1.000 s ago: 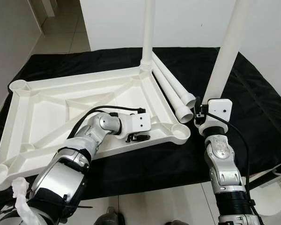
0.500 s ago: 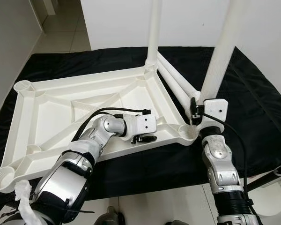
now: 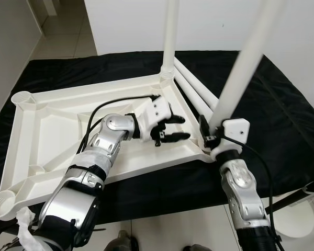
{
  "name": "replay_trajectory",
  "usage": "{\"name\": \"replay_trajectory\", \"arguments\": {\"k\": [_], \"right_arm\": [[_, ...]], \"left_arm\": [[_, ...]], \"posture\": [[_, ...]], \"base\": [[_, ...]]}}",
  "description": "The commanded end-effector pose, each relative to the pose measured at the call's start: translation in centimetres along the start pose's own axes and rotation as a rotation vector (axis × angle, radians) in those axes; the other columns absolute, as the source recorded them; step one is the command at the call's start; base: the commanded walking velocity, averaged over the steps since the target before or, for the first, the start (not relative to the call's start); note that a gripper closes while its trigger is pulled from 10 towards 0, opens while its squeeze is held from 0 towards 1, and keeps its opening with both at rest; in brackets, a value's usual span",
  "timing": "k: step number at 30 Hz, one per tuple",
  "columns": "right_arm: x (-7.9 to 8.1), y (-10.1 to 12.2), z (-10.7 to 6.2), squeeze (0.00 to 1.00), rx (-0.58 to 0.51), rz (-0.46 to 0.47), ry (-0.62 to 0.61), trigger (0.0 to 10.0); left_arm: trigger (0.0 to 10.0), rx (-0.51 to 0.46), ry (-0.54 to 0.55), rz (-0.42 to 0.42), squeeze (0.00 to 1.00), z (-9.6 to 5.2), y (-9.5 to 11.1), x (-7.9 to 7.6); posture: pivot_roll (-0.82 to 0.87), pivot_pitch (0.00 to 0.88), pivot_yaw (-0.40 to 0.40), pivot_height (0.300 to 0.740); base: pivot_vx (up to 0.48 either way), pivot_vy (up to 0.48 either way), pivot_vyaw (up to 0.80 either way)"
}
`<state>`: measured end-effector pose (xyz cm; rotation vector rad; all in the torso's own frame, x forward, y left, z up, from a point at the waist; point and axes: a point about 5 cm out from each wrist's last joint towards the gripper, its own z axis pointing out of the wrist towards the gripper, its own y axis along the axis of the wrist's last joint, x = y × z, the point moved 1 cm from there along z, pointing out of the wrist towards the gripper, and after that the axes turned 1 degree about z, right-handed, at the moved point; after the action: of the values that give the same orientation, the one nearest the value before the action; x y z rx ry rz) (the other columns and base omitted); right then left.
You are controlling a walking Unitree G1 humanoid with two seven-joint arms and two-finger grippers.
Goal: Building children table
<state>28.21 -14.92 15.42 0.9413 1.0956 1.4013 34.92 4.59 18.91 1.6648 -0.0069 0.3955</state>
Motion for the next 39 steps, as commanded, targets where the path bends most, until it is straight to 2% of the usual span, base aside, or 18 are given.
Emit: {"name": "replay_trajectory", "arguments": {"k": [1,4,9,14,15,18,22,25,27,32,39], "right_arm": [[-0.1,0.3,-0.6,0.00,-0.023,0.039,0.001,10.0],[-0.3,0.3,-1.4,0.00,-0.028,0.052,-0.004,10.0],[-0.8,-0.5,-2.4,0.00,0.005,0.057,-0.007,10.0],[-1.2,-1.2,-2.4,0.00,0.030,0.080,-0.034,10.0],[-1.5,-1.5,-2.3,0.00,0.042,0.106,-0.053,10.0],[-1.9,-1.8,-2.0,0.00,0.054,0.122,-0.074,10.0],[-2.2,-1.8,-1.6,0.00,0.055,0.108,-0.095,10.0],[-2.3,-1.4,-1.1,0.00,0.037,0.076,-0.100,10.0],[-2.2,-1.3,-1.0,0.00,0.037,0.063,-0.078,10.0],[-1.9,-1.2,-0.9,0.00,0.030,0.065,-0.043,10.0],[-1.1,-1.0,-1.2,0.00,0.010,0.017,0.030,10.0]], "left_arm": [[10.0,-0.016,0.032,-0.063,0.00,-0.7,-0.1,0.2],[10.0,-0.014,0.044,-0.121,0.00,-1.4,-0.1,0.3],[10.0,-0.028,0.049,-0.156,0.00,-2.2,-0.2,-0.4],[10.0,-0.053,0.071,-0.216,0.00,-2.4,0.3,-0.5],[10.0,-0.080,0.063,-0.257,0.00,-2.6,0.9,-0.7],[10.0,-0.089,0.030,-0.278,0.00,-3.1,1.2,-1.2],[10.0,-0.085,0.018,-0.258,0.00,-3.6,1.0,-1.6],[10.0,-0.098,0.010,-0.208,0.00,-4.1,0.7,-2.4],[10.0,-0.088,0.001,-0.207,0.00,-4.2,0.3,-3.2],[10.0,-0.046,-0.006,-0.238,0.00,-4.1,-0.4,-4.4],[10.0,-0.051,-0.018,-0.188,0.00,-3.8,-0.1,-5.2]], "posture": [[0.00,0.029,0.012,0.740],[0.00,0.031,0.012,0.740],[-0.01,0.031,0.013,0.740],[-0.01,0.028,0.016,0.740],[-0.01,0.027,0.014,0.740],[-0.01,0.027,0.014,0.740],[-0.01,0.027,0.014,0.740],[0.00,0.029,0.012,0.740],[0.00,0.031,0.009,0.740],[0.00,0.034,0.005,0.740],[0.00,0.033,0.003,0.740]], "base": [[0.000,0.000,0.00],[0.000,0.000,0.00],[0.000,0.000,0.00],[0.000,0.000,0.00],[0.000,0.000,0.00],[0.000,0.000,0.00],[0.000,0.000,0.00],[0.000,0.000,0.00],[0.000,0.000,0.00],[0.000,0.000,0.00],[0.000,0.000,0.00]]}}
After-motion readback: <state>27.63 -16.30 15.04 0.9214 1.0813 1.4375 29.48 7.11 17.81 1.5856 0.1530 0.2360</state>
